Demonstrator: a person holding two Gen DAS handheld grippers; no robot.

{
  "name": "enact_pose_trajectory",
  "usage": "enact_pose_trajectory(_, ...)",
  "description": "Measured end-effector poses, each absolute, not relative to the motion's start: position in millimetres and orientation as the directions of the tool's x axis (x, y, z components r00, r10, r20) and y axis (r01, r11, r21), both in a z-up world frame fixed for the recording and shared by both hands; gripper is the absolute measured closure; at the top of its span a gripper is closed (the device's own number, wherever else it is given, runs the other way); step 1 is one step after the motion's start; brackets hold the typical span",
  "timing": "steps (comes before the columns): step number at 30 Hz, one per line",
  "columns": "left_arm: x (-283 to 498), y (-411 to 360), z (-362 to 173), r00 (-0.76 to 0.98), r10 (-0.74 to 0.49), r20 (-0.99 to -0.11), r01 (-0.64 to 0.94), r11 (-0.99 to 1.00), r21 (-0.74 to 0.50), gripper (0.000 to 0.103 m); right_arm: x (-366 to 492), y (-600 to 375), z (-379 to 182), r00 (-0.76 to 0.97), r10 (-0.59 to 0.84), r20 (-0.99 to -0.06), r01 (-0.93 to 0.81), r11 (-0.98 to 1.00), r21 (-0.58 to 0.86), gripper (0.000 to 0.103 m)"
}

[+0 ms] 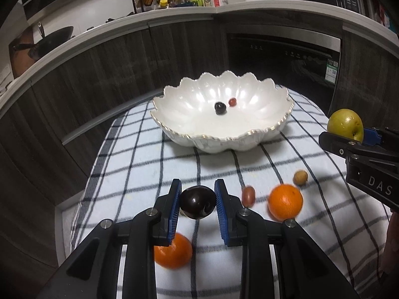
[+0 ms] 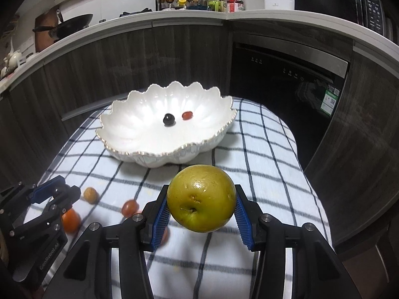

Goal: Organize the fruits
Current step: 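Lift and carry the pear in the right tool and cherry in the left tool over the bowl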

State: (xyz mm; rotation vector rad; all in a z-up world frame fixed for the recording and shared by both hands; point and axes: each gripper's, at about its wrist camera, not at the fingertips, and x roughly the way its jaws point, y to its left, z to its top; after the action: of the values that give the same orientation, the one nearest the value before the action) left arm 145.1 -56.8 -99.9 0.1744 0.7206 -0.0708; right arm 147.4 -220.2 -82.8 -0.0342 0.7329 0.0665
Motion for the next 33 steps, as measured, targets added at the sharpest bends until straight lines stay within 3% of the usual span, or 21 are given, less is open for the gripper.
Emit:
enact_pose_trajectory(20,201,-55,-73,0.792,-0.008,-0.610,0.112,0.985,0.133,0.075,201,-209,-61,0.761,0.078,-0.645,-0.105,0.994,-0.005,0.054)
enact_pose_trajectory(33,243,-57,-70,0.776,-0.024,-0.630,0.107,0.990,0.095,0.075,234,-207,-54,0.757,0.084,-0.648,-0.100,0.995,0.012,0.054)
